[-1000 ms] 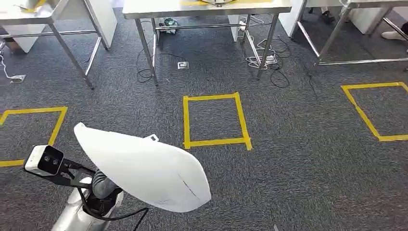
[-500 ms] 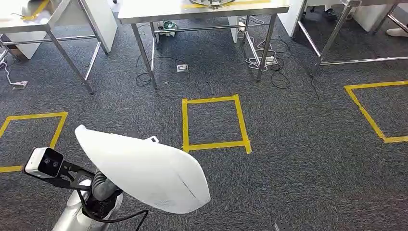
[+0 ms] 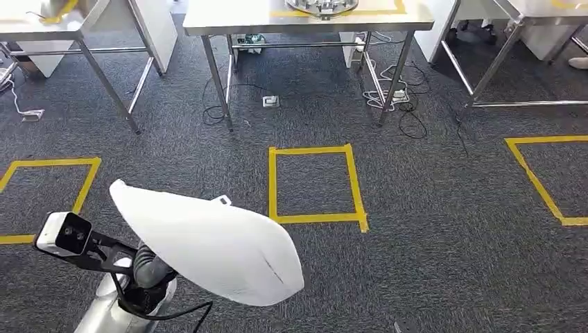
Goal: Take the parts from the cabinet and place them on the table.
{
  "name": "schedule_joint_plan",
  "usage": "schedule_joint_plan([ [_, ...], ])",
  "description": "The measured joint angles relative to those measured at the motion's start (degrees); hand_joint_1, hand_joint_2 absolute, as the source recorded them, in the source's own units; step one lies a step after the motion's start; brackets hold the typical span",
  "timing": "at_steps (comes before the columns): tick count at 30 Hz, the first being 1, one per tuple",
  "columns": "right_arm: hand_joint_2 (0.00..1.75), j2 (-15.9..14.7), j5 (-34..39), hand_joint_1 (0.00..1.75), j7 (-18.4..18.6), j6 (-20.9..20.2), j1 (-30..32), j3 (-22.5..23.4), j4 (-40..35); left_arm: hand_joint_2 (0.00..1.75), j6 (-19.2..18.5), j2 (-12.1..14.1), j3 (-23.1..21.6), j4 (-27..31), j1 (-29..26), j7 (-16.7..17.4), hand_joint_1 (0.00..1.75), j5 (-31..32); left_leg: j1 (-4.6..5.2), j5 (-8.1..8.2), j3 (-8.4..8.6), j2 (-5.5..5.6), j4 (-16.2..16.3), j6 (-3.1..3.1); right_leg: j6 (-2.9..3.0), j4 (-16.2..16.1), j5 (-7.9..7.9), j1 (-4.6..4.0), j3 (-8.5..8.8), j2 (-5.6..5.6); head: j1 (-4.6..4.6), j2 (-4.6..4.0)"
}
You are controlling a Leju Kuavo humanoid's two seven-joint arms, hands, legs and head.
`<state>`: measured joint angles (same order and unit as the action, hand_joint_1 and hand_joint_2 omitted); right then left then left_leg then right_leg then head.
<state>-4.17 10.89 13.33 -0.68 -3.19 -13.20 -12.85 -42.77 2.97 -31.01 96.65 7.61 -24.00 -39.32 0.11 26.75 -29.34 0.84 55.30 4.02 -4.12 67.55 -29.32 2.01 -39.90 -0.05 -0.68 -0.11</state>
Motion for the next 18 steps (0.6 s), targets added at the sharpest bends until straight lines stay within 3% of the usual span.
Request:
schedule_joint_plan([
  [2,0.0,-0.04,-0.22,0.0,0.0,-0.02,0.02,0.07,0.0,1.75,0.0,0.0,0.0,0.0,0.01,0.0,1.75,0.15,-0.17,1.54,0.55,0.01,0.74,-1.02,-2.25,-9.87,6.5,0.71,3.28,-0.26,0.15,0.0],
  [3,0.0,-0.02,-0.24,0.0,0.0,-0.11,-0.08,0.11,0.0,1.75,0.0,0.04,0.02,-0.02,-0.05,0.0,1.75,0.18,-0.11,2.42,1.08,0.03,1.48,-1.37,-0.24,-9.87,5.19,0.33,3.18,-0.73,0.15,0.0],
  [4,0.0,-0.04,-0.35,0.0,0.0,-0.11,-0.18,0.18,0.0,1.75,0.0,0.07,0.04,-0.02,-0.01,0.0,1.75,0.24,0.06,2.78,0.35,-0.03,1.23,-1.87,1.16,-9.52,4.88,-0.21,3.88,-0.82,0.06,0.0],
  [6,0.0,-0.02,-0.63,0.0,-0.02,-0.13,-0.05,0.26,0.0,1.75,0.0,0.07,0.04,0.0,-0.02,0.0,1.75,0.31,-0.18,2.93,1.34,-0.11,1.95,-2.44,2.5,-9.55,5.38,-0.11,4.02,-0.45,0.07,0.0],
  [7,0.0,0.11,-0.68,0.0,-0.11,-0.11,-0.12,0.28,-0.02,1.75,0.04,0.09,0.09,0.02,0.01,-0.02,1.75,0.31,-0.39,2.93,0.98,-0.15,2.6,-2.54,2.69,-9.5,5.24,0.34,4.83,-0.09,-0.02,0.0],
  [8,0.0,0.15,-0.74,0.0,-0.2,-0.13,-0.12,0.31,-0.02,1.75,0.09,0.09,0.11,0.02,0.0,-0.02,1.75,0.33,-0.54,2.38,-0.1,-0.34,4.94,-2.87,3.17,-9.68,4.88,0.26,5.3,-0.14,0.11,0.0],
  [9,0.0,0.15,-0.83,0.0,-0.24,-0.13,-0.26,0.33,-0.02,1.75,0.13,0.09,0.11,0.07,0.06,-0.17,1.75,0.22,-0.59,2.47,-2.47,-0.52,8.84,-3.23,3.7,-9.68,4.47,0.18,5.7,-0.1,-0.17,0.0],
  [10,0.0,0.15,-0.9,0.0,-0.24,-0.13,-0.35,0.37,-0.02,1.75,0.46,0.3,0.09,0.04,-0.05,-0.59,1.75,-0.02,-0.75,3.69,-5.49,-0.53,13.02,-3.64,3.87,-9.68,4.03,0.12,6.03,-0.07,-0.15,0.0],
  [11,0.0,0.18,-0.92,0.0,-0.24,-0.13,-0.29,0.46,-0.02,1.75,0.57,0.63,0.02,-0.02,-0.35,-1.31,1.75,-0.15,-0.87,6.05,-8.36,-0.55,16.63,-3.93,3.91,-9.67,3.52,0.06,6.43,0.05,-0.17,0.0],
  [12,0.0,0.18,-0.94,0.0,-0.24,-0.13,-0.15,0.55,-0.02,1.75,0.57,0.85,-0.04,-0.09,-0.75,-1.88,1.75,-0.15,-0.87,8.11,-10.6,-0.58,18.85,-4.07,3.94,-9.67,2.99,-0.04,6.98,0.14,-0.2,0.0],
  [13,0.0,0.18,-1.07,0.0,-0.24,-0.13,-0.02,0.63,-0.02,1.75,0.57,1.18,-0.11,-0.13,-1.07,-2.27,1.75,-0.11,-0.87,8.68,-11.82,-0.58,19.0,-3.99,3.92,-9.67,2.44,-0.13,7.62,0.26,-0.17,0.0],
  [14,0.0,0.2,-1.09,0.0,-0.24,-0.15,0.04,0.68,-0.02,1.75,0.57,1.46,-0.11,-0.17,-1.24,-2.45,1.75,-0.04,-0.85,7.86,-11.96,-0.59,17.19,-3.77,3.9,-9.67,1.9,-0.29,8.36,0.38,-0.22,0.0],
  [15,0.0,0.24,-1.12,0.0,-0.24,-0.15,0.06,0.7,-0.02,1.75,0.57,1.6,-0.11,-0.17,-1.3,-2.58,1.75,-0.04,-0.76,5.74,-11.2,-0.59,13.71,-3.32,3.85,-9.69,1.32,-0.51,9.19,0.44,-0.22,0.0],
  [16,0.0,0.26,-1.18,0.0,-0.24,-0.15,0.03,0.7,-0.02,1.75,0.57,1.66,-0.15,-0.17,-1.31,-2.69,1.75,-0.04,-0.59,2.49,-9.89,-0.62,9.12,-2.6,3.83,-9.74,0.74,-0.75,10.07,0.44,-0.2,0.0],
  [17,0.0,0.46,-1.18,0.0,-0.24,-0.15,0.03,0.72,-0.02,1.75,0.57,1.79,-0.15,-0.17,-1.32,-2.75,1.75,-0.04,-0.1,-2.37,-8.52,-0.76,4.08,-1.33,3.83,-9.95,0.11,-0.8,10.68,0.42,-0.15,0.0],
  [18,0.0,0.83,-1.2,0.0,-0.24,-0.26,-0.19,0.72,-0.02,1.75,0.57,2.06,-0.15,-0.17,-1.56,-2.78,1.75,-0.02,0.33,-4.75,-8.57,-0.1,3.73,-0.81,3.48,-10.04,-0.33,-1.08,11.31,0.54,0.22,0.0],
])
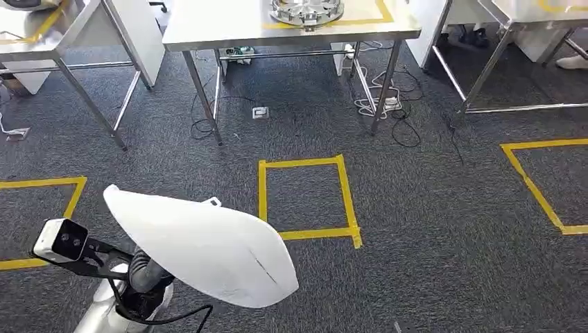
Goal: Take the parts from the cabinet and place them on the table.
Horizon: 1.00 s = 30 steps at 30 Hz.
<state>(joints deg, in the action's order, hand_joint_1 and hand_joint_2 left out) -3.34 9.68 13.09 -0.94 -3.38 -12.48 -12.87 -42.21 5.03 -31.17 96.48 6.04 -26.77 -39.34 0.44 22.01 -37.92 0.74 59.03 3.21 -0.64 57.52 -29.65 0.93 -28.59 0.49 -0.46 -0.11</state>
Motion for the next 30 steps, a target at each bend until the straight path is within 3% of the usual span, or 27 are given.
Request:
schedule_joint_plan([
  [2,0.0,-0.09,-0.02,0.0,-0.02,-0.02,-0.12,0.11,0.0,1.75,0.0,0.06,-0.11,0.09,0.07,0.0,1.75,0.09,0.48,0.56,0.94,-0.45,-1.28,0.47,-0.66,-1.42,-0.39,0.44,0.7,0.12,-0.46,0.0],
  [3,0.0,-0.02,-0.04,0.0,-0.02,-0.04,0.08,0.13,0.0,1.75,0.02,0.11,-0.11,0.07,0.03,-0.02,1.75,0.05,0.71,0.88,1.61,-0.31,-2.66,0.79,-1.48,-0.07,0.93,0.26,1.24,0.04,-0.44,0.0],
  [4,0.0,-0.07,-0.07,0.0,0.0,-0.02,0.04,0.18,0.0,1.75,0.0,0.11,-0.13,0.07,0.02,-0.04,1.75,0.11,0.58,1.02,3.07,-0.11,-3.36,1.22,-1.77,-0.06,1.08,0.27,1.67,-0.06,-0.46,0.0],
  [5,0.0,-0.02,-0.09,0.0,-0.02,-0.04,-0.02,0.26,0.0,1.75,0.07,0.11,-0.2,0.09,-0.07,-0.24,1.75,0.08,0.22,0.88,4.44,-0.19,-3.98,1.19,-1.42,1.37,0.59,0.36,0.78,-0.19,-0.35,0.0],
  [6,0.0,0.0,-0.24,0.0,-0.04,-0.02,-0.15,0.37,0.0,1.75,0.32,0.13,-0.22,0.07,0.1,-0.55,1.75,0.02,0.17,0.94,4.99,-0.24,-4.1,1.48,-1.42,4.4,0.42,0.31,-0.83,-0.19,-0.24,0.0],
  [7,0.0,-0.04,-0.35,0.0,-0.07,-0.02,-0.31,0.5,0.0,1.75,0.65,0.13,-0.26,0.05,0.2,-0.81,1.75,0.05,0.24,1.14,5.22,-0.26,-4.1,1.63,-1.5,8.96,-0.07,0.35,-3.79,-0.19,-0.18,0.0],
  [9,0.0,-0.26,-0.53,0.0,-0.04,-0.02,-0.32,0.66,0.0,1.75,0.96,0.22,-0.46,0.04,0.15,-1.22,1.75,0.09,0.29,2.07,5.77,0.01,-4.09,1.63,-0.54,16.97,-4.04,0.27,-10.17,-0.18,-0.22,0.0],
  [10,0.0,-0.31,-0.55,0.0,-0.02,-0.02,-0.12,0.7,0.0,1.75,1.07,0.26,-0.57,0.02,0.1,-1.29,1.75,0.09,0.26,2.59,6.27,0.19,-4.09,1.55,-0.53,18.14,-5.87,0.35,-11.99,-0.2,-0.2,0.0],
  [11,0.0,-0.37,-0.57,0.0,-0.02,-0.02,-0.03,0.77,0.0,1.75,1.07,0.35,-0.66,-0.02,0.04,-1.4,1.75,0.09,0.21,3.22,7.06,0.38,-4.08,1.33,-0.89,16.98,-6.44,0.5,-12.66,-0.23,-0.22,0.0],
  [12,0.0,-0.42,-0.57,0.0,-0.02,-0.02,0.01,0.81,0.0,1.75,1.09,0.44,-0.72,-0.07,0.03,-1.42,1.75,0.09,0.11,3.91,7.98,0.41,-4.08,1.07,-1.53,14.06,-5.6,0.63,-12.3,-0.25,-0.2,0.0],
  [13,0.0,-0.44,-0.57,0.0,-0.02,-0.02,-0.01,0.81,0.0,1.75,1.09,0.5,-0.74,-0.11,0.03,-1.44,1.75,0.09,0.02,4.69,9.0,0.42,-4.05,0.79,-2.75,9.54,-3.17,0.8,-11.26,-0.29,-0.2,0.0],
  [14,0.0,-0.48,-0.57,0.0,-0.02,-0.02,-0.01,0.85,0.0,1.75,1.11,0.52,-0.74,-0.13,0.03,-1.44,1.75,0.09,0.01,5.53,9.93,0.42,-3.97,0.45,-4.02,4.51,0.83,0.96,-10.03,-0.39,-0.18,0.0],
  [15,0.0,-0.46,-0.57,0.0,-0.02,-0.02,0.15,0.85,0.09,1.75,1.14,0.59,-0.74,-0.2,0.1,-1.44,1.75,0.09,0.36,6.45,9.78,0.45,-3.65,0.06,-5.25,0.16,5.95,1.11,-9.69,-0.61,0.0,0.0],
  [16,0.0,-0.5,-0.57,0.0,-0.02,-0.02,-0.01,0.85,0.09,1.75,1.16,0.63,-0.79,-0.28,0.03,-1.48,1.75,0.15,0.47,7.52,10.39,0.49,-3.3,-0.17,-3.6,-0.42,7.37,1.02,-9.25,-1.13,-0.18,0.0],
  [17,0.0,-0.57,-0.57,0.0,0.09,-0.02,0.01,0.87,0.07,1.75,1.18,0.7,-0.79,-0.31,0.1,-1.53,1.75,0.15,0.44,8.35,10.2,0.46,-3.54,-0.64,-2.37,-0.35,7.48,0.57,-8.69,-0.89,-0.24,0.0],
  [18,0.0,-0.48,-0.57,0.0,0.09,-0.02,0.05,0.87,0.07,1.75,1.18,0.72,-0.83,-0.31,0.09,-1.53,1.75,0.18,0.4,7.94,11.16,0.35,-2.81,-1.01,-1.37,-0.48,7.47,0.7,-8.59,-0.82,-0.35,0.0],
  [20,0.0,-0.22,-0.57,0.0,0.07,-0.02,-0.02,0.87,-0.04,1.75,1.2,0.85,-0.94,-0.3,0.14,-1.55,1.75,0.17,0.06,8.28,10.75,0.06,-1.4,-1.44,0.04,-0.41,7.09,0.97,-7.27,-0.4,-0.33,0.0],
  [21,0.0,-0.35,-0.57,0.0,0.04,-0.02,-0.08,0.9,-0.04,1.75,1.16,0.9,-1.01,-0.28,0.23,-1.57,1.75,0.15,-0.05,8.22,9.16,-0.12,1.75,-1.82,0.65,-0.39,6.63,1.0,-6.64,-0.42,-0.46,0.0],
  [22,0.0,-0.37,-0.57,0.0,0.04,-0.02,-0.17,0.9,-0.04,1.75,1.14,0.98,-1.05,-0.3,0.28,-1.6,1.75,0.15,-0.28,9.06,6.37,-0.24,6.08,-2.24,0.79,-0.39,6.09,0.95,-6.16,-0.39,-0.46,0.0],
  [24,0.0,-0.37,-0.57,0.0,0.04,-0.02,-0.1,0.9,-0.04,1.75,1.16,1.05,-1.14,-0.33,0.22,-1.6,1.75,0.15,-0.74,13.39,0.68,-0.44,13.52,-3.01,0.79,-0.38,4.97,0.79,-5.16,-0.33,-0.48,0.0],
  [25,0.0,-0.37,-0.57,0.0,0.04,-0.02,0.01,0.92,-0.04,1.75,1.16,1.16,-1.24,-0.41,0.19,-1.6,1.75,0.15,-0.83,15.03,-1.27,-0.47,15.12,-3.11,0.77,-0.38,4.36,0.71,-4.47,-0.29,-0.5,0.0],
  [26,0.0,-0.37,-0.57,0.0,0.07,-0.02,0.06,0.92,-0.04,1.75,1.18,1.24,-1.31,-0.42,0.18,-1.6,1.75,0.15,-0.87,15.06,-2.05,-0.52,14.52,-3.05,0.73,-0.38,3.77,0.66,-3.71,-0.22,-0.53,0.0],
  [27,0.0,-0.35,-0.57,0.0,0.07,-0.02,0.04,0.92,-0.04,1.75,1.16,1.33,-1.36,-0.42,0.19,-1.6,1.75,0.15,-0.85,13.6,-1.84,-0.57,11.86,-2.83,0.69,-0.39,3.1,0.52,-2.77,-0.13,-0.5,0.0],
  [28,0.0,-0.35,-0.57,0.0,0.07,-0.02,0.01,0.92,-0.04,1.75,1.18,1.38,-1.38,-0.42,0.19,-1.6,1.75,0.15,-0.77,10.82,-0.84,-0.58,7.85,-2.31,0.65,-0.41,2.45,0.39,-1.79,-0.1,-0.55,0.0],
  [29,0.0,-0.33,-0.57,0.0,0.04,-0.02,-0.03,0.92,-0.04,1.75,1.18,1.4,-1.38,-0.42,0.21,-1.6,1.75,0.15,-0.47,6.17,0.63,-0.59,2.37,-1.33,0.59,-0.53,1.69,0.13,-0.69,-0.12,-0.53,0.0],
  [30,0.0,-0.07,-0.57,0.0,0.06,-0.02,0.01,0.92,-0.04,1.75,1.18,1.46,-1.38,-0.42,0.23,-1.6,1.75,0.15,0.01,1.41,1.29,-0.63,-1.17,-0.17,0.54,-0.73,1.19,0.37,-0.84,-0.14,-0.48,0.0],
])
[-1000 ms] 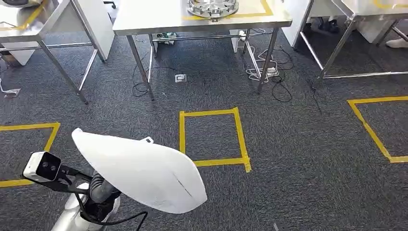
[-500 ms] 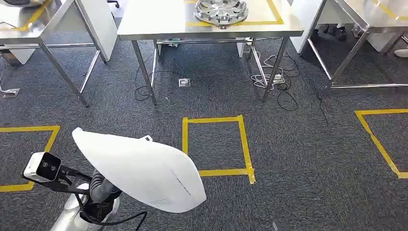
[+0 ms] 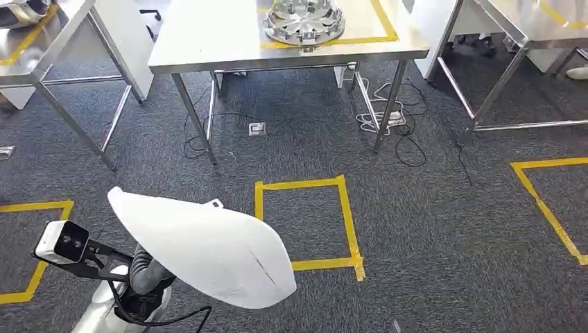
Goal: Take the parts from the cabinet and place them on the table.
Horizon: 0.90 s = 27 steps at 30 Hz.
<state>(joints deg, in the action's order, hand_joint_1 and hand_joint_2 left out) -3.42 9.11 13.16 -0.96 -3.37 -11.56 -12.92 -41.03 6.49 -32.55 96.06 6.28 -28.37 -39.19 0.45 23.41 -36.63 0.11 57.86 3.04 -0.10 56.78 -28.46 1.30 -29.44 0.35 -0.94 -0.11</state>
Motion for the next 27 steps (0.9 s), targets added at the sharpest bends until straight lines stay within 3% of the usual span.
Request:
schedule_joint_plan([
  [1,0.0,0.27,0.0,0.0,0.0,0.0,-0.2,0.0,0.02,1.75,0.0,0.18,0.02,-0.02,-0.21,-0.07,1.75,-0.02,0.36,-0.82,0.03,0.88,0.41,0.39,-0.55,-0.03,-0.49,-0.47,1.39,0.51,0.35,0.0],
  [3,0.0,0.25,-0.11,0.0,0.0,0.0,-0.4,0.02,0.0,1.75,0.04,0.17,-0.11,0.04,-0.07,-0.15,1.75,0.04,0.66,-0.44,0.93,0.97,-1.03,1.03,-1.15,-0.17,-0.44,-0.54,2.52,0.47,-0.11,0.0],
  [4,0.0,0.31,-0.17,0.0,0.0,0.0,-0.31,0.02,0.0,1.75,0.13,0.24,-0.15,0.02,0.06,-0.26,1.75,0.06,0.71,-0.2,1.58,0.88,-1.53,1.36,-2.11,0.5,0.61,-0.54,2.13,0.45,-0.13,0.0],
  [5,0.0,0.25,-0.26,0.0,0.05,0.0,-0.38,0.05,0.0,1.75,0.2,0.22,-0.15,0.09,0.11,-0.37,1.75,0.07,0.41,-0.44,3.55,1.02,-2.49,1.6,-2.29,1.51,0.61,-0.57,1.59,0.45,-0.18,0.0],
  [7,0.0,0.31,-0.55,0.0,0.05,-0.02,-0.64,0.05,0.0,1.75,0.28,0.17,-0.2,0.11,0.5,-0.46,1.75,0.11,0.37,-0.08,4.7,0.89,-2.95,1.91,-1.62,8.02,-0.1,-0.45,-2.0,0.21,0.15,0.0],
  [10,0.0,0.16,-0.81,0.0,0.09,-0.02,-0.51,0.13,0.0,1.75,0.46,0.2,-0.2,0.11,0.38,-0.46,1.75,0.24,0.49,1.08,5.39,1.17,-2.94,1.91,-0.57,18.37,-5.37,-0.46,-10.23,0.21,0.15,0.0],
  [11,0.0,0.14,-0.85,0.0,0.09,-0.02,-0.36,0.15,0.0,1.75,0.48,0.2,-0.2,0.11,0.33,-0.46,1.75,0.24,0.49,1.45,5.79,1.36,-2.93,1.79,-0.99,18.77,-5.68,-0.41,-11.4,0.2,0.17,0.0],
  [12,0.0,0.12,-0.85,0.0,0.09,-0.02,-0.26,0.15,0.0,1.75,0.5,0.2,-0.2,0.11,0.3,-0.46,1.75,0.24,0.49,2.03,6.55,1.45,-2.93,1.64,-2.14,16.35,-4.6,-0.27,-11.32,0.18,0.15,0.0],
  [13,0.0,0.09,-0.87,0.0,0.09,-0.02,-0.28,0.15,0.0,1.75,0.5,0.2,-0.2,0.11,0.29,-0.46,1.75,0.24,0.47,2.58,7.3,1.51,-2.92,1.45,-3.12,12.38,-2.6,-0.15,-10.19,0.13,0.17,0.0],
  [15,0.0,-0.02,-0.85,0.0,0.09,-0.02,-0.26,0.24,0.0,1.75,0.5,0.2,-0.2,0.09,0.31,-0.46,1.75,0.26,0.47,3.95,8.9,1.51,-2.82,0.88,-4.69,2.12,3.58,0.14,-6.71,0.06,0.2,0.0],
  [16,0.0,0.01,-0.87,0.0,0.09,0.0,-0.17,0.35,0.04,1.75,0.48,0.24,-0.2,0.02,0.35,-0.46,1.75,0.24,0.85,4.84,9.49,1.51,-2.17,0.51,-4.3,-0.01,5.4,0.11,-6.2,-0.28,0.18,0.0],
  [17,0.0,0.03,-0.92,0.0,0.11,0.0,-0.28,0.46,0.04,1.75,0.44,0.26,-0.22,0.02,0.33,-0.48,1.75,0.26,0.89,5.41,8.83,1.55,-2.33,0.27,-2.47,0.14,4.59,-0.18,-5.7,-0.58,0.13,0.0],
  [18,0.0,0.07,-0.96,0.0,0.09,0.0,-0.25,0.53,0.02,1.75,0.39,0.28,-0.24,0.02,0.42,-0.52,1.75,0.28,0.87,6.13,9.14,1.55,-2.43,-0.06,-1.65,0.1,5.09,-0.31,-5.23,-0.41,0.02,0.0],
  [19,0.0,0.05,-0.98,0.0,0.09,0.0,-0.24,0.55,0.02,1.75,0.37,0.26,-0.28,0.02,0.4,-0.59,1.75,0.24,0.82,5.68,9.73,1.48,-1.4,-0.31,-0.9,0.06,4.94,-0.29,-5.21,-0.32,0.11,0.0],
  [20,0.0,0.09,-1.03,0.0,0.09,0.0,-0.37,0.59,0.02,1.75,0.37,0.28,-0.28,0.02,0.46,-0.61,1.75,0.22,0.8,5.99,9.68,1.51,-1.11,-0.4,-0.31,0.11,4.84,0.25,-4.6,-0.24,0.0,0.0],
  [22,0.0,0.16,-1.07,0.0,0.0,0.0,-0.35,0.74,-0.02,1.75,0.31,0.31,-0.35,0.04,0.63,-0.63,1.75,0.26,0.59,6.48,7.3,0.35,4.54,-1.42,0.2,0.04,4.37,0.25,-3.64,-0.22,-0.22,0.0],
  [23,0.0,0.18,-1.16,0.0,0.0,0.0,-0.42,0.79,-0.02,1.75,0.24,0.31,-0.35,0.04,0.69,-0.66,1.75,0.24,0.2,7.21,4.62,0.2,8.68,-1.93,0.36,0.04,4.02,0.22,-3.43,-0.21,-0.28,0.0],
  [25,0.0,0.18,-1.2,0.0,0.0,0.0,-0.34,1.01,-0.02,1.75,0.28,0.33,-0.39,0.04,0.48,-0.7,1.75,0.26,-0.43,11.3,-1.02,0.11,15.62,-2.58,0.36,0.05,3.13,0.19,-2.97,-0.19,-0.28,0.0],
  [26,0.0,0.16,-1.2,0.0,0.0,0.0,-0.2,1.07,-0.02,1.75,0.28,0.35,-0.44,0.04,0.4,-0.7,1.75,0.26,-0.61,12.42,-2.93,0.02,16.8,-2.68,0.32,0.05,2.67,0.17,-2.5,-0.18,-0.28,0.0],
  [27,0.0,0.18,-1.22,0.0,0.0,0.0,-0.1,1.09,-0.02,1.75,0.28,0.35,-0.44,0.04,0.4,-0.7,1.75,0.26,-0.66,11.7,-3.48,-0.03,15.73,-2.65,0.28,0.05,2.24,0.14,-1.92,-0.16,-0.31,0.0],
])
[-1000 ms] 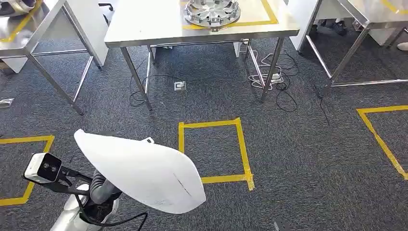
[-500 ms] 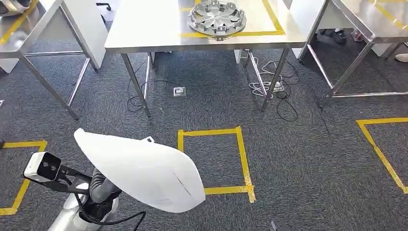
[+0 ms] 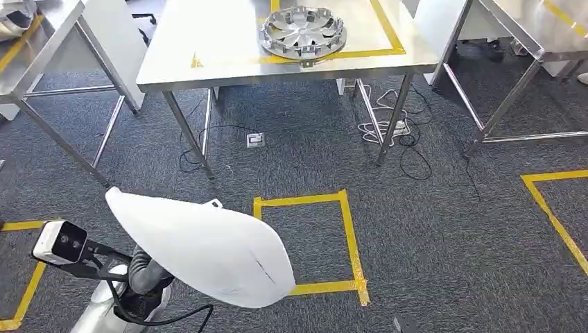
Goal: Take the parts from the cabinet and place them on the table.
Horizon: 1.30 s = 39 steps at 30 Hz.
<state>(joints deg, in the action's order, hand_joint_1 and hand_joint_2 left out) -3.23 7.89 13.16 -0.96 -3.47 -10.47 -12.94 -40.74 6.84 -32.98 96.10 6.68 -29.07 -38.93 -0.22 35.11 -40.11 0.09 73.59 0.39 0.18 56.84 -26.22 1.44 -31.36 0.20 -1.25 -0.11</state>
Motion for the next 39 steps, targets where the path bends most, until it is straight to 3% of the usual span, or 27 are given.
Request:
schedule_joint_plan([
  [2,0.0,0.0,-0.13,0.0,0.0,0.0,0.05,0.02,0.0,1.75,0.0,0.07,0.02,0.0,0.01,0.0,1.75,0.0,0.14,-5.53,1.82,0.0,-7.63,0.8,-0.14,-0.02,-1.05,-0.19,1.61,0.02,-0.02,0.0],
  [4,0.0,0.55,-0.16,0.0,0.0,-0.02,0.02,0.04,0.0,1.75,0.0,0.11,0.04,0.0,-0.01,-0.02,1.75,0.0,1.19,-13.26,4.08,-0.21,-16.49,3.12,-0.34,-0.25,-1.97,-0.08,2.29,-0.02,0.24,0.0],
  [5,0.0,0.5,-0.18,0.0,-0.07,-0.02,-0.1,0.07,0.0,1.75,0.04,0.13,0.04,0.0,0.01,-0.07,1.75,-0.07,1.57,-11.47,4.07,0.17,-15.93,3.47,-0.79,-0.65,-2.36,-0.27,2.8,0.33,0.37,0.0],
  [6,0.0,0.5,-0.2,0.0,-0.15,-0.04,-0.2,0.09,-0.02,1.75,0.0,0.09,0.02,0.2,0.08,-0.07,1.75,0.04,1.9,-11.32,4.56,0.38,-16.82,3.66,-1.2,-1.16,-2.61,-0.21,3.09,0.07,0.13,0.0],
  [8,0.0,0.48,-0.33,0.0,-0.5,-0.17,0.06,0.11,-0.04,1.75,0.0,0.11,-0.02,0.46,0.21,-0.07,1.75,0.0,1.87,-11.47,5.75,0.38,-18.32,4.15,-2.44,-0.24,-1.21,-0.39,4.05,0.0,0.09,0.0],
  [10,0.0,0.48,-0.42,0.0,-0.55,-0.22,-0.01,0.13,-0.07,1.75,0.02,0.0,-0.02,0.66,0.35,-0.02,1.75,0.04,1.37,-11.8,8.38,0.45,-19.02,4.55,-2.2,3.17,-2.53,-0.39,2.86,-0.08,0.44,-0.02],
  [11,0.0,0.37,-0.44,0.0,-0.57,-0.22,-0.19,0.13,-0.07,1.75,0.02,-0.07,-0.07,0.72,0.4,-0.02,1.75,0.07,1.47,-11.52,8.6,0.44,-19.02,4.75,-1.99,7.31,-3.17,-0.38,0.39,-0.08,0.48,0.0],
  [13,0.0,0.04,-0.44,0.0,-0.55,-0.22,-0.12,0.17,-0.07,1.75,0.02,-0.07,-0.13,0.72,0.31,0.0,1.75,0.15,1.57,-10.72,9.0,0.65,-19.01,4.81,-1.5,15.61,-6.42,-0.49,-5.75,-0.08,0.48,0.0],
  [14,0.0,-0.04,-0.44,0.0,-0.55,-0.22,0.16,0.2,-0.07,1.75,0.04,-0.07,-0.17,0.72,0.25,0.0,1.75,0.17,1.59,-10.27,9.39,0.87,-19.0,4.79,-1.54,17.75,-7.74,-0.49,-7.98,-0.08,0.48,0.0],
  [15,0.0,-0.11,-0.44,0.0,-0.55,-0.22,0.35,0.2,-0.07,1.75,0.04,-0.07,-0.24,0.7,0.22,0.0,1.75,0.17,1.6,-9.79,9.95,1.06,-19.0,4.7,-1.9,17.23,-7.81,-0.45,-8.8,-0.09,0.5,0.0],
  [17,0.0,-0.15,-0.44,0.0,-0.55,-0.22,0.41,0.2,-0.07,1.75,0.09,-0.07,-0.33,0.72,0.22,0.0,1.75,0.17,1.6,-8.49,11.71,1.25,-18.99,4.37,-3.34,9.52,-4.46,-0.41,-7.06,-0.11,0.5,0.0],
  [19,0.0,-0.31,-0.46,0.0,-0.55,-0.22,0.48,0.22,-0.04,1.75,0.09,-0.07,-0.39,0.7,0.22,0.0,1.75,0.17,1.66,-7.0,12.71,1.22,-19.0,3.9,-4.64,-0.11,3.0,-0.46,-4.67,-0.12,0.55,0.0],
  [20,0.0,-0.35,-0.46,0.0,-0.55,-0.22,0.56,0.22,0.0,1.75,0.17,-0.07,-0.44,0.7,0.2,0.02,1.75,0.17,1.96,-6.06,13.99,1.29,-18.44,3.72,-3.43,-0.74,3.5,-0.51,-4.3,-0.28,0.42,0.0],
  [21,0.0,-0.44,-0.46,0.0,-0.5,-0.22,0.53,0.22,-0.02,1.75,0.17,-0.07,-0.48,0.74,0.26,0.02,1.75,0.15,1.99,-5.47,13.45,1.33,-18.68,3.26,-2.1,-0.6,3.36,-0.99,-3.26,-0.15,0.39,0.0],
  [23,0.0,-0.39,-0.46,0.0,-0.55,-0.22,0.42,0.22,-0.04,1.75,0.17,-0.07,-0.57,0.87,0.26,0.07,1.75,0.24,1.9,-5.6,14.24,1.3,-17.91,2.8,-0.53,-0.9,3.03,-1.0,-3.03,-0.16,0.46,0.0],
  [24,0.0,-0.26,-0.46,0.0,-0.57,-0.24,0.42,0.22,-0.07,1.75,0.17,-0.04,-0.57,0.92,0.31,0.07,1.75,0.22,1.8,-5.28,13.81,1.15,-17.12,2.6,-0.42,-1.03,2.95,-0.18,-2.25,0.05,0.35,0.0],
  [25,0.0,-0.32,-0.46,0.0,-0.57,-0.26,0.4,0.22,-0.07,1.75,0.17,-0.04,-0.59,0.92,0.3,0.07,1.75,0.24,1.71,-5.71,12.31,0.83,-14.44,2.06,-0.02,-1.12,2.64,-0.22,-1.71,0.05,0.44,0.0],
  [26,0.0,-0.37,-0.46,0.0,-0.57,-0.26,0.35,0.22,-0.09,1.75,0.17,-0.04,-0.59,0.92,0.38,0.07,1.75,0.22,1.39,-5.61,9.5,0.64,-10.01,1.57,0.46,-1.13,2.16,-0.21,-1.34,0.03,0.26,0.0],
  [28,0.0,-0.37,-0.46,0.0,-0.57,-0.26,0.4,0.22,-0.07,1.75,0.17,0.04,-0.61,0.92,0.27,0.07,1.75,0.22,0.44,-2.01,3.33,0.53,-1.87,0.5,0.34,-1.12,1.04,-0.15,-0.52,0.08,0.33,0.0],
  [29,0.0,-0.37,-0.46,0.0,-0.57,-0.26,0.52,0.22,-0.07,1.75,0.17,0.07,-0.63,0.9,0.25,0.07,1.75,0.24,0.03,0.35,0.9,0.36,0.32,0.0,0.23,-1.11,0.39,-0.11,0.15,0.15,0.31,0.0],
  [30,0.0,-0.37,-0.46,0.0,-0.57,-0.26,0.61,0.22,-0.07,1.75,0.17,0.07,-0.63,0.9,0.25,0.07,1.75,0.22,-0.24,1.0,-0.22,0.16,0.16,-0.22,0.11,-1.11,-0.24,-0.04,0.96,0.21,0.31,0.0],
  [31,0.0,-0.35,-0.46,0.0,-0.57,-0.26,0.67,0.22,-0.07,1.75,0.17,0.09,-0.63,0.9,0.25,0.07,1.75,0.24,-0.42,0.23,-0.32,0.04,-1.79,-0.36,-0.04,-1.12,-0.94,-0.01,1.93,0.29,0.31,0.0],
  [32,0.0,-0.35,-0.46,0.0,-0.57,-0.26,0.68,0.22,-0.07,1.75,0.17,0.09,-0.63,0.9,0.25,0.07,1.75,0.24,-0.47,-2.17,0.38,-0.05,-5.58,-0.27,-0.21,-1.14,-1.71,0.02,3.08,0.34,0.31,0.0],
  [33,0.0,-0.31,-0.46,0.0,-0.57,-0.26,0.65,0.22,-0.07,1.75,0.17,0.09,-0.63,0.9,0.25,0.07,1.75,0.24,-0.47,-5.73,1.4,-0.06,-10.1,0.03,-0.38,-1.2,-2.47,0.01,4.17,0.34,0.33,0.0],
  [34,0.0,-0.24,-0.46,0.0,-0.57,-0.26,0.71,0.22,-0.07,1.75,0.2,0.13,-0.63,0.9,0.25,0.07,1.75,0.22,-0.31,-11.29,2.19,-0.1,-14.76,0.75,-0.57,-1.48,-3.2,0.08,4.14,0.3,0.33,0.0],
  [35,0.0,0.0,-0.46,0.0,-0.57,-0.28,0.49,0.22,-0.02,1.75,0.2,0.28,-0.61,0.85,0.12,0.07,1.75,0.22,0.24,-15.25,1.97,0.11,-16.72,1.37,-0.99,-1.21,-3.84,-0.2,5.49,0.46,0.46,0.0],
  [39,0.0,-0.04,-0.46,0.0,-0.57,-0.28,0.28,0.22,-0.09,1.75,0.24,0.2,-0.68,1.01,0.29,0.07,1.75,0.22,0.65,-13.75,4.28,0.41,-18.05,2.9,-2.85,-1.43,-3.45,-0.22,6.8,0.43,0.2,0.0],
])
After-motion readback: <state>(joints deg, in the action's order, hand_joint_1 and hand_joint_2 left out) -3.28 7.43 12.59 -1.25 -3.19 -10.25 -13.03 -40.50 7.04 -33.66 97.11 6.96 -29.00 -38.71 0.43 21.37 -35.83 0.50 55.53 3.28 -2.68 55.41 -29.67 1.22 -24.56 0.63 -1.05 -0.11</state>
